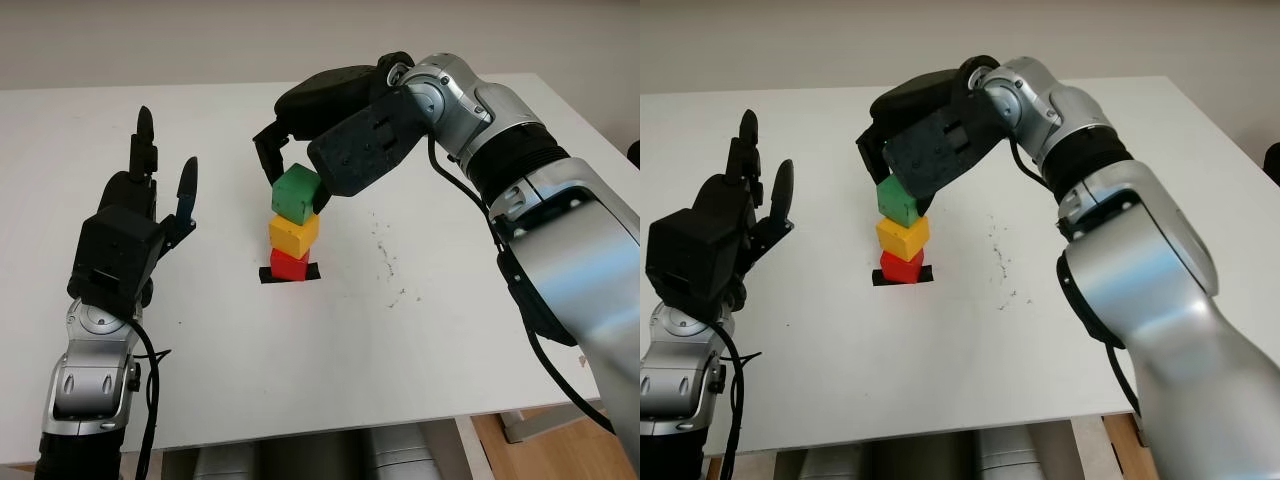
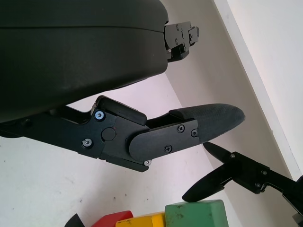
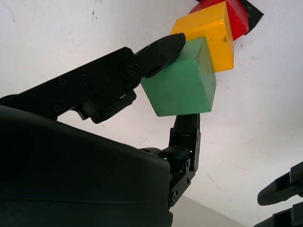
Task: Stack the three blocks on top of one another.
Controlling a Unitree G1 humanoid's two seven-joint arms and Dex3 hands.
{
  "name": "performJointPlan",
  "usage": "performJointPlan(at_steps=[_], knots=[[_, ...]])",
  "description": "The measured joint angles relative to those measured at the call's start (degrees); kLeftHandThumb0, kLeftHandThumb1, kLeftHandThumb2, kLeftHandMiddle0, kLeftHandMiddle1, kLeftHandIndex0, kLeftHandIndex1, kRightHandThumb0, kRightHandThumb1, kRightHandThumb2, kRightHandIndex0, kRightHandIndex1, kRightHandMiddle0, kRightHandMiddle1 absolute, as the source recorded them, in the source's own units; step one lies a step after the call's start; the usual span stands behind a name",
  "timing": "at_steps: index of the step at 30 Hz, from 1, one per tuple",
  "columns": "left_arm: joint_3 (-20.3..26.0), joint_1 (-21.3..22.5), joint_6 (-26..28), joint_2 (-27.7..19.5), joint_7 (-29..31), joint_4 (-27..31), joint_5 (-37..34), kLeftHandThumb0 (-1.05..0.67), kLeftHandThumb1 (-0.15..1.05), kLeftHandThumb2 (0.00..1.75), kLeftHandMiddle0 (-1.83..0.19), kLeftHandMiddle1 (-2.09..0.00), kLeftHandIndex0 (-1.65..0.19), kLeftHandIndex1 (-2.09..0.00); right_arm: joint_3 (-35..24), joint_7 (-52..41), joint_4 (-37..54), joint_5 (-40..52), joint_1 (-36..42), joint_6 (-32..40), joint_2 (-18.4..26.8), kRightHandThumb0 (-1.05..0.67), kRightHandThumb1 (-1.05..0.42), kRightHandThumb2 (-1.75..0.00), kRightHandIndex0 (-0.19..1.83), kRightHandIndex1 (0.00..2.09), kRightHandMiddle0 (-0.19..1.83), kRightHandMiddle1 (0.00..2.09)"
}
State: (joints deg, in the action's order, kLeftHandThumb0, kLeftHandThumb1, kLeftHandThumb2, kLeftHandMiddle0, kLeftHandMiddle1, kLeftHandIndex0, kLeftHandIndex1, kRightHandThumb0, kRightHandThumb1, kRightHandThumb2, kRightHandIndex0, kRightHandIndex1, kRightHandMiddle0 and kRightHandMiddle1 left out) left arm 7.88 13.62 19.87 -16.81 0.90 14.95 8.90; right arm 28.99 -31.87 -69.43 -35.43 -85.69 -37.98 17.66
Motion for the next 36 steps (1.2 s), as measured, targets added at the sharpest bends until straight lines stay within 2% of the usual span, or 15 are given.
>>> performJointPlan(at_steps=[14,36], knots=[[-0.1,0.0,0.5,0.1,0.0,0.2,0.4,-0.82,1.05,0.69,0.19,-0.04,0.17,-0.05,-0.5,-1.0,0.0,1.8,0.0,-0.6,-0.3,-0.42,-0.89,-0.05,0.33,0.06,0.49,1.43],[-0.1,-0.6,1.1,0.5,0.0,1.2,0.8,-0.81,1.05,0.7,0.19,-0.04,0.17,-0.05,0.0,-1.2,-0.3,1.4,0.0,-1.1,-0.3,-0.43,-0.9,-0.05,0.31,0.05,0.48,1.42]])
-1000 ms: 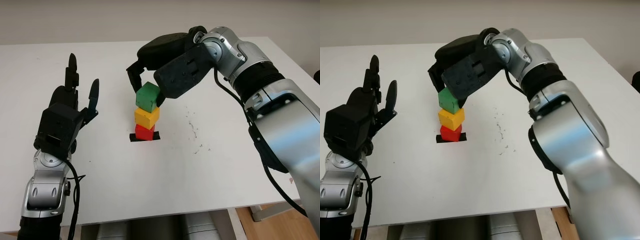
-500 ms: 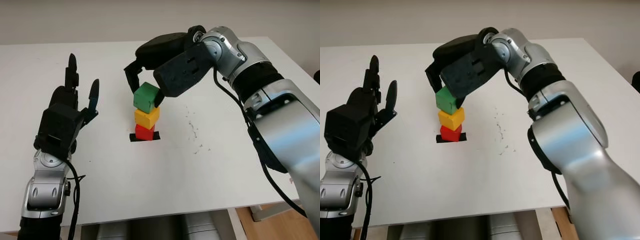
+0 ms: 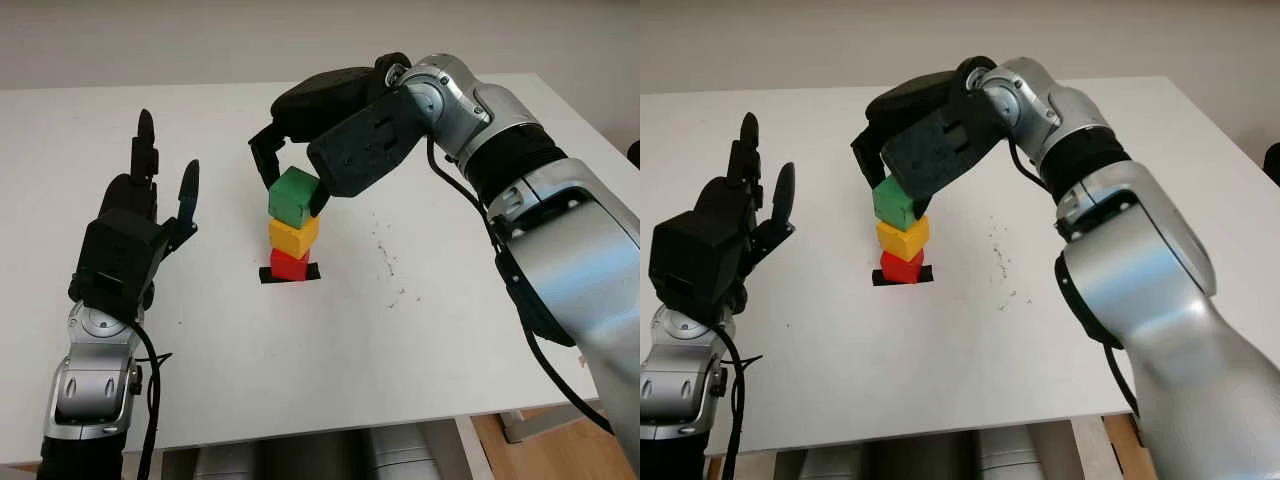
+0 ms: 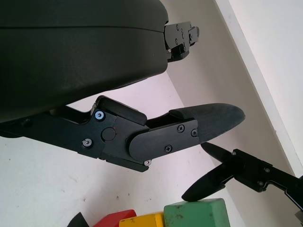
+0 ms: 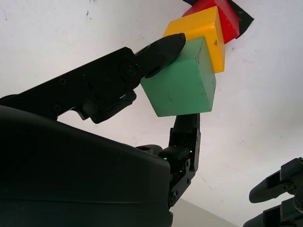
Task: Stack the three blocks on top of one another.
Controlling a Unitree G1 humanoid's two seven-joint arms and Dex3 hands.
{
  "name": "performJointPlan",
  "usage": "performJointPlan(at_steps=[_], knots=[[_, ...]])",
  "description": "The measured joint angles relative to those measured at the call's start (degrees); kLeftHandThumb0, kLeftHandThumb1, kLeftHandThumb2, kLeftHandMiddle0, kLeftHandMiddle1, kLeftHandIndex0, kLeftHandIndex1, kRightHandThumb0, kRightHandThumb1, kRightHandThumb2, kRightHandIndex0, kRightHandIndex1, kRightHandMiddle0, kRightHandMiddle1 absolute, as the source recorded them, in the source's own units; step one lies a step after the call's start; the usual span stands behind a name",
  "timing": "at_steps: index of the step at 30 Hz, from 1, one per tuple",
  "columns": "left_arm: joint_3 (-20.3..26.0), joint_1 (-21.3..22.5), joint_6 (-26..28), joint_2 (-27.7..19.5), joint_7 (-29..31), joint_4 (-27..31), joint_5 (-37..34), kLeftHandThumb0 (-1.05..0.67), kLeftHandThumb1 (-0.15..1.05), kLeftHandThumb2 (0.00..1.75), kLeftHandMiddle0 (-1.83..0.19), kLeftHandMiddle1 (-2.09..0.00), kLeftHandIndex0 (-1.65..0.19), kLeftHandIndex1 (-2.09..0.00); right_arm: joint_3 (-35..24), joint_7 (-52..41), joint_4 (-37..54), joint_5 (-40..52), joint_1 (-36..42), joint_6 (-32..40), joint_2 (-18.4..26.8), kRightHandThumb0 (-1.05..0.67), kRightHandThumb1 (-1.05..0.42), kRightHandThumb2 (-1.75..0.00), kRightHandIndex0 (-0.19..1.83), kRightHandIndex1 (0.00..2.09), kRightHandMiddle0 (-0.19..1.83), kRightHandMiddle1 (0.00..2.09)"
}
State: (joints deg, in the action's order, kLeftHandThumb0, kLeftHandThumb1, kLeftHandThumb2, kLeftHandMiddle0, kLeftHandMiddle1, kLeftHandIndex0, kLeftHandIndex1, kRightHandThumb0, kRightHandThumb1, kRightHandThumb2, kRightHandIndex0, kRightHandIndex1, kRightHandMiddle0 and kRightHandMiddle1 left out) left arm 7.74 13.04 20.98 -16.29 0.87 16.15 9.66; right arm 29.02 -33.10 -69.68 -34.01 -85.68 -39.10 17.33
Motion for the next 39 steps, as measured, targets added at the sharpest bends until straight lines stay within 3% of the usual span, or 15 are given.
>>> performJointPlan(at_steps=[8,17,25,34,39], knots=[[-0.2,0.0,0.4,0.0,0.0,0.0,0.3,-0.81,1.05,0.7,0.19,-0.04,0.18,-0.05,0.0,-2.2,0.0,0.2,0.0,3.0,-0.2,-0.45,-0.9,-0.05,0.19,0.02,0.35,1.14],[-0.2,0.0,0.6,0.2,0.0,0.0,0.2,-0.81,1.05,0.69,0.19,-0.04,0.17,-0.06,0.0,-2.3,0.0,0.4,0.1,2.9,-0.6,-0.53,-0.9,-0.05,0.04,0.04,0.23,0.44],[-0.2,0.0,0.6,0.5,0.0,0.0,0.6,-0.81,1.05,0.69,0.19,-0.05,0.17,-0.06,0.0,-1.5,-0.3,0.4,0.1,2.3,-0.6,-0.73,-0.85,-0.05,-0.06,0.02,0.01,0.2],[-0.2,0.0,0.5,0.5,0.0,0.0,0.8,-0.82,1.05,0.69,0.19,-0.05,0.17,-0.05,-1.5,-3.4,-0.5,2.5,0.1,2.4,-0.8,-0.92,-0.87,-0.06,-0.18,0.01,-0.08,0.1],[-0.1,0.0,0.5,0.5,0.0,0.0,0.8,-0.82,1.05,0.68,0.19,-0.05,0.17,-0.05,-2.8,-8.4,-0.5,4.2,0.1,4.2,-0.8,-0.92,-0.88,-0.06,-0.19,0.0,-0.15,0.06]])
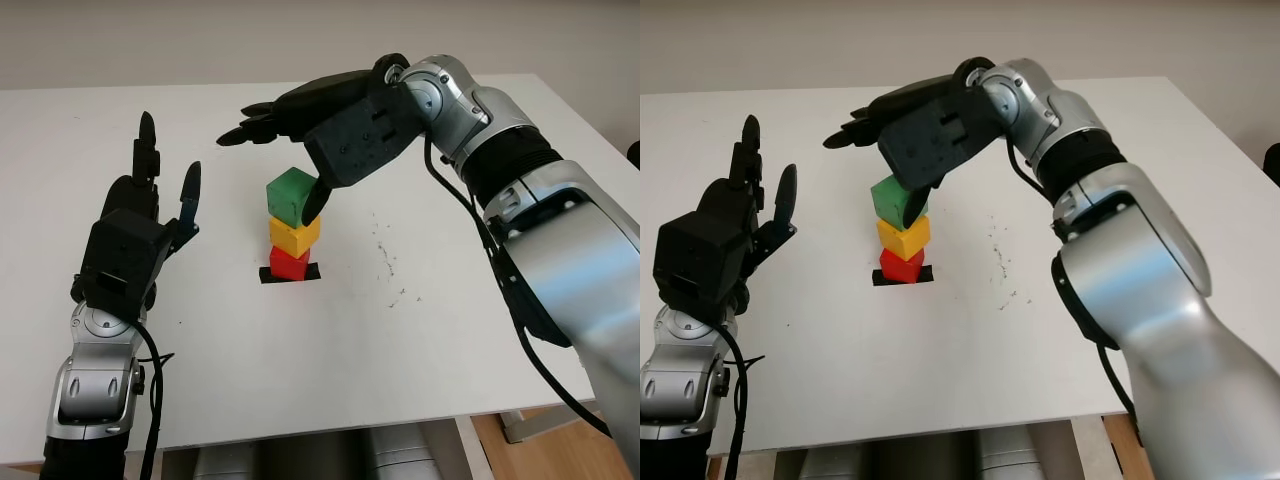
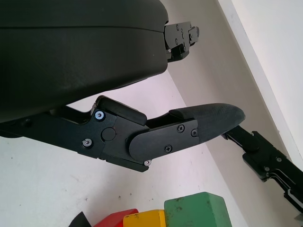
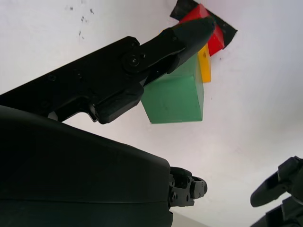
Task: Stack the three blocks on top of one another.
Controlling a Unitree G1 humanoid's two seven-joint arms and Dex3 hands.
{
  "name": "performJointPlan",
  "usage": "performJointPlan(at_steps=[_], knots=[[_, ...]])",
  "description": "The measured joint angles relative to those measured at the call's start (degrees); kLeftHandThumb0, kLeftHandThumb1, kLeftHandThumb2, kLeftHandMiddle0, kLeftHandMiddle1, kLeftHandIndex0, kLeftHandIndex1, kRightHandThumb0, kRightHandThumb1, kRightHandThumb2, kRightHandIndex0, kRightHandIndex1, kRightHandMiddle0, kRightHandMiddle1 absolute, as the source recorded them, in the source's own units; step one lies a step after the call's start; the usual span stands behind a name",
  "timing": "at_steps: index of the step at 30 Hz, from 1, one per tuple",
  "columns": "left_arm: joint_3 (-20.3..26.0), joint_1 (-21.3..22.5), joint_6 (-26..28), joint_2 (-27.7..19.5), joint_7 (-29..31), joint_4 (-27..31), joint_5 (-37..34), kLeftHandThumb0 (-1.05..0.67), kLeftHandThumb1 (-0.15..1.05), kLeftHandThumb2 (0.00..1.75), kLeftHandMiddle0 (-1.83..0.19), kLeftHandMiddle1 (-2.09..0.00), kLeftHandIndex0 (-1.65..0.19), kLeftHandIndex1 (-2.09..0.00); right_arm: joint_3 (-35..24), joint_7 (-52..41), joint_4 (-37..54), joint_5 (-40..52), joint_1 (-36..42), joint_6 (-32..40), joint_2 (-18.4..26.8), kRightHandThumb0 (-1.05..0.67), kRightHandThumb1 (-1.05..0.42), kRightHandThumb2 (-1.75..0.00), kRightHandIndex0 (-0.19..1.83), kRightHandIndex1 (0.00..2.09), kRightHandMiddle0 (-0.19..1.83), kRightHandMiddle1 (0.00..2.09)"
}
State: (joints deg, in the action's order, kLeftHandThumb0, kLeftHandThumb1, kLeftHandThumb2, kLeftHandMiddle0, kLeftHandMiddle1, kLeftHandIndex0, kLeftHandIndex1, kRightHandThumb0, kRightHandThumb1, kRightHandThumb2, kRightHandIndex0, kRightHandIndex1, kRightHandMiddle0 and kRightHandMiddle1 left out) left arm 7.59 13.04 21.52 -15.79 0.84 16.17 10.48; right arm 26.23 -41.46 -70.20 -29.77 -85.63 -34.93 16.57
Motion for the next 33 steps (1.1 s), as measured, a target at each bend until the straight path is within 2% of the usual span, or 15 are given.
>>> performJointPlan(at_steps=[4,7,12,15,19,23,33], knots=[[0.0,0.0,0.0,0.0,0.0,-0.1,-0.2,-0.83,1.05,0.68,0.19,-0.05,0.17,-0.05,-1.6,-4.6,0.0,1.9,-0.4,2.2,0.5,-0.98,-0.9,-0.07,-0.19,0.0,-0.18,0.04],[0.1,0.0,-0.5,0.0,0.0,-0.3,-0.6,-0.81,1.05,0.68,0.19,-0.04,0.17,-0.05,-3.6,-5.4,0.9,3.9,-0.6,3.1,1.8,-1.03,-1.02,-0.11,-0.19,0.0,-0.19,0.01],[0.4,0.0,-1.4,0.0,0.0,-0.6,-1.1,-0.8,1.05,0.69,0.19,-0.03,0.18,-0.05,-10.1,-0.9,5.7,10.2,1.6,2.6,6.4,-0.98,-1.05,-0.57,-0.19,0.0,-0.19,0.0],[1.0,0.0,-1.8,0.0,0.0,-0.7,-1.5,-0.79,1.05,0.69,0.19,-0.02,0.19,-0.05,-15.3,1.0,7.4,16.0,6.8,3.6,8.1,-0.94,-1.05,-0.68,-0.19,0.0,-0.19,0.0],[2.1,0.0,-2.0,-0.2,0.1,-1.0,-2.3,-0.79,1.05,0.69,0.19,-0.01,0.19,-0.05,-19.6,4.5,7.9,20.5,14.7,8.5,8.4,-0.91,-1.05,-0.7,-0.19,0.0,-0.19,0.0],[2.2,0.0,-2.3,-0.2,0.4,-1.9,-2.6,-0.79,1.05,0.69,0.19,-0.01,0.18,-0.05,-21.2,8.8,9.1,21.5,20.2,11.1,7.9,-0.85,-1.05,-0.71,-0.19,0.0,-0.19,0.0],[2.2,0.0,-3.1,-0.2,0.5,-2.0,-2.6,-0.75,1.05,0.71,0.19,0.0,0.19,-0.04,-24.3,15.6,14.2,25.4,28.4,16.0,4.0,-0.91,-1.05,-0.72,-0.19,0.0,-0.19,0.0]])
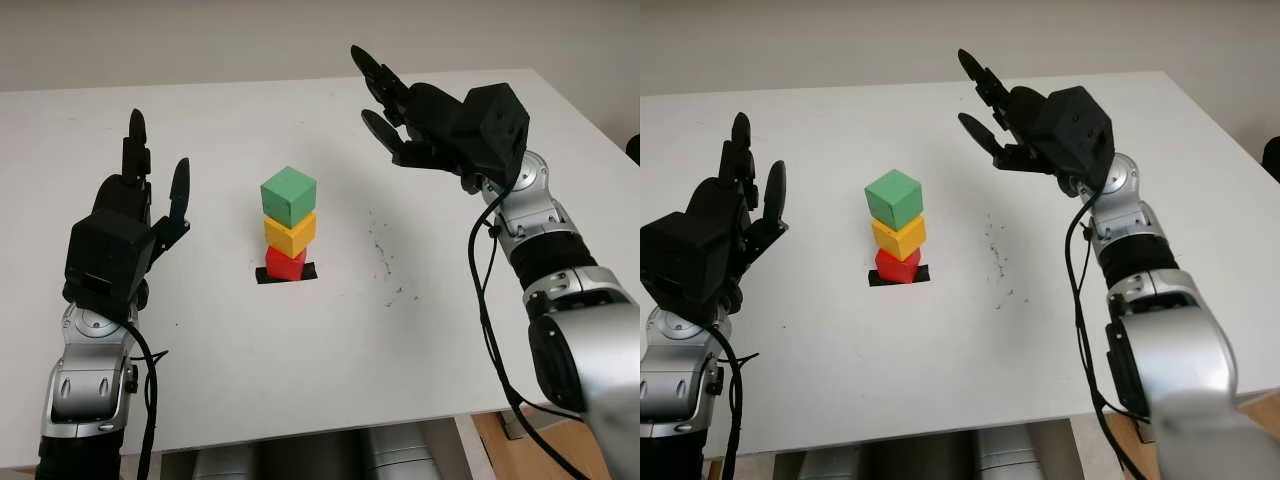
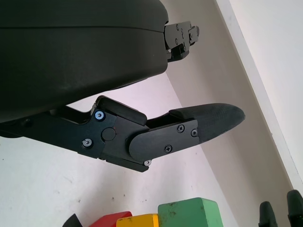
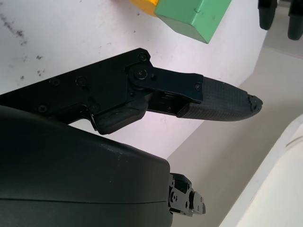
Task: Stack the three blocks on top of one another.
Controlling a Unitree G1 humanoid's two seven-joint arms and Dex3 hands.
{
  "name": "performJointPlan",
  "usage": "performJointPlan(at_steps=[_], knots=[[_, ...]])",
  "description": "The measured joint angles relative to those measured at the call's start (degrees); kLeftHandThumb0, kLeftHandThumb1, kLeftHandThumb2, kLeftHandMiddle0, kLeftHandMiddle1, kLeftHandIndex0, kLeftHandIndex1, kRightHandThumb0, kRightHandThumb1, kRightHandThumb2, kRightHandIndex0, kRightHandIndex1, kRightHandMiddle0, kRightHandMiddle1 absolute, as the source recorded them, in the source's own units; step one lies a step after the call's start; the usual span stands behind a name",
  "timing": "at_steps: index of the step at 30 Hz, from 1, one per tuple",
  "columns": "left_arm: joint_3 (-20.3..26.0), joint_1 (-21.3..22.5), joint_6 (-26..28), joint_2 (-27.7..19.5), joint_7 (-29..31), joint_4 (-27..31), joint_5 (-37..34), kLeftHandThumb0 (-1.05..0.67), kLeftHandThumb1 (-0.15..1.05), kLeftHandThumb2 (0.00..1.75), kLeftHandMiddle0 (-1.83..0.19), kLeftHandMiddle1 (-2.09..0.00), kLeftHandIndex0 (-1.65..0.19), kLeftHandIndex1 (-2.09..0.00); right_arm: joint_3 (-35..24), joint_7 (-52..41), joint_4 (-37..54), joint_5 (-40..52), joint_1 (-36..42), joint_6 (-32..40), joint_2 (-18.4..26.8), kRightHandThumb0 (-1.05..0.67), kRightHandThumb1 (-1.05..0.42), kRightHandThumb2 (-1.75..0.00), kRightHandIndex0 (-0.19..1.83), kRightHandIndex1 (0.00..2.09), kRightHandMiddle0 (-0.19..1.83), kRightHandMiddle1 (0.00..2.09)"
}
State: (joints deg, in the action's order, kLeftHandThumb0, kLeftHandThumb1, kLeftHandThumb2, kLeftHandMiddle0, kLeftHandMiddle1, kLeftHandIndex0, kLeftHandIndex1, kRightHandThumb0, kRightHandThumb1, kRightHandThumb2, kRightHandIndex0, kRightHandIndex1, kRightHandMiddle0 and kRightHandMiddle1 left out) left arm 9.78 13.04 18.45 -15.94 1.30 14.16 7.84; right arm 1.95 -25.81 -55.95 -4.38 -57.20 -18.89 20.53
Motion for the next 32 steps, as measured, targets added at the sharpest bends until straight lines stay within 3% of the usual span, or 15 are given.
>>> performJointPlan(at_steps=[8,18,32], knots=[[-0.1,-0.9,-1.2,0.4,-2.4,-3.3,2.2,-0.76,1.05,0.68,0.19,-0.02,0.18,-0.05,-4.5,3.0,8.1,7.2,7.8,8.1,-4.3,-0.87,-1.05,-0.73,-0.19,0.0,-0.19,0.0],[0.1,-1.8,-11.7,2.8,-3.4,-9.6,-1.5,-0.77,1.05,0.66,0.18,-0.05,0.17,-0.06,-5.4,12.6,19.7,9.0,17.6,16.1,-11.3,-0.82,-1.05,-0.75,-0.19,0.0,-0.19,0.0],[0.1,-4.0,-14.2,4.4,-3.2,-10.1,-4.7,-0.79,1.05,0.64,0.19,-0.05,0.16,-0.06,-4.9,19.3,29.6,8.5,24.1,17.9,-15.8,-0.81,-1.05,-0.74,-0.19,0.0,-0.19,0.0]])
